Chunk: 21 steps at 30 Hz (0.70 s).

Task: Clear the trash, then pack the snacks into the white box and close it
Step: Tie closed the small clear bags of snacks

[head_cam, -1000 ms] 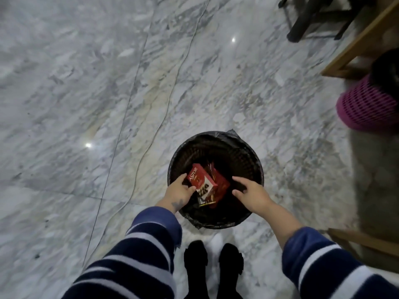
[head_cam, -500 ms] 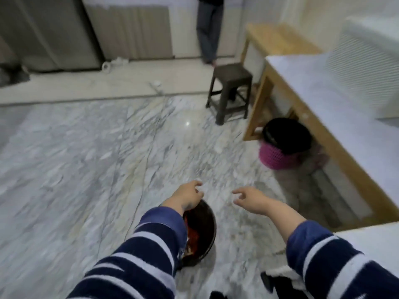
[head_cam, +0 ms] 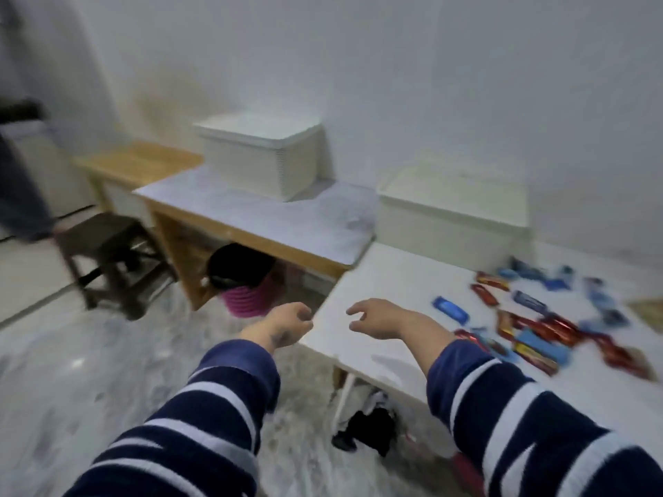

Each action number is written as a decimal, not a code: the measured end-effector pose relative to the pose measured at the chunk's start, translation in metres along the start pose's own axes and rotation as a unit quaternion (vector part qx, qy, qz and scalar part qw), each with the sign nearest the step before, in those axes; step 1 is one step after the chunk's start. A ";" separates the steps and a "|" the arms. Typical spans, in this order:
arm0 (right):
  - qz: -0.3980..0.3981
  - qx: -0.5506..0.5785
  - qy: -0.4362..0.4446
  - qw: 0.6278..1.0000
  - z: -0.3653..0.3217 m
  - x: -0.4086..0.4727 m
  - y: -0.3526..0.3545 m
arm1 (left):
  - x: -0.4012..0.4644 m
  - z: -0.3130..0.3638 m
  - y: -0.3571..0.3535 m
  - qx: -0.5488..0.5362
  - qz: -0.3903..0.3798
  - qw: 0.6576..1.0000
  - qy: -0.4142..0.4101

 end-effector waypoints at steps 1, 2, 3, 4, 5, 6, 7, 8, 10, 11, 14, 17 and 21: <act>0.007 0.014 -0.026 1.000 0.027 -0.012 0.005 | 0.007 0.024 -0.014 0.000 -0.020 1.000 -0.016; 0.013 0.029 -0.052 0.998 0.055 -0.026 0.009 | 0.014 0.049 -0.028 -0.001 -0.040 0.999 -0.029; 0.020 0.042 -0.075 0.996 0.083 -0.040 0.014 | 0.019 0.075 -0.042 0.003 -0.055 0.998 -0.044; 0.028 0.051 -0.095 0.994 0.110 -0.054 0.020 | 0.024 0.101 -0.055 0.011 -0.066 0.996 -0.058; 0.038 0.061 -0.114 0.991 0.136 -0.067 0.025 | 0.029 0.128 -0.068 0.020 -0.073 0.994 -0.075; 0.047 0.073 -0.131 0.987 0.164 -0.081 0.030 | 0.032 0.155 -0.081 0.030 -0.080 0.992 -0.093; 0.056 0.087 -0.149 0.983 0.190 -0.094 0.035 | 0.035 0.183 -0.094 0.043 -0.086 0.989 -0.113; 0.064 0.095 -0.165 0.980 0.217 -0.107 0.039 | 0.037 0.210 -0.109 0.054 -0.091 0.986 -0.131; 0.077 0.106 -0.197 0.972 0.274 -0.133 0.044 | 0.040 0.267 -0.143 0.065 -0.106 0.978 -0.166; 0.084 0.114 -0.213 0.967 0.302 -0.146 0.047 | 0.042 0.293 -0.161 0.065 -0.114 0.975 -0.179; 0.099 0.118 -0.247 0.957 0.378 -0.183 0.055 | 0.045 0.368 -0.217 0.053 -0.147 0.964 -0.213; 0.103 0.117 -0.274 0.949 0.441 -0.217 0.062 | 0.043 0.433 -0.267 0.049 -0.165 0.952 -0.252; 0.106 0.149 -0.304 0.935 0.513 -0.239 0.064 | 0.042 0.494 -0.315 0.068 -0.196 0.935 -0.288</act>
Point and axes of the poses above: each hand's wrist, its own x-axis towards the middle knuckle, its own y-axis out of the back of the hand, z = x × y, the point moved 9 cm from there along x, towards the middle knuckle, and after that the axes turned 6 degrees about -y, right-handed, at the moved point
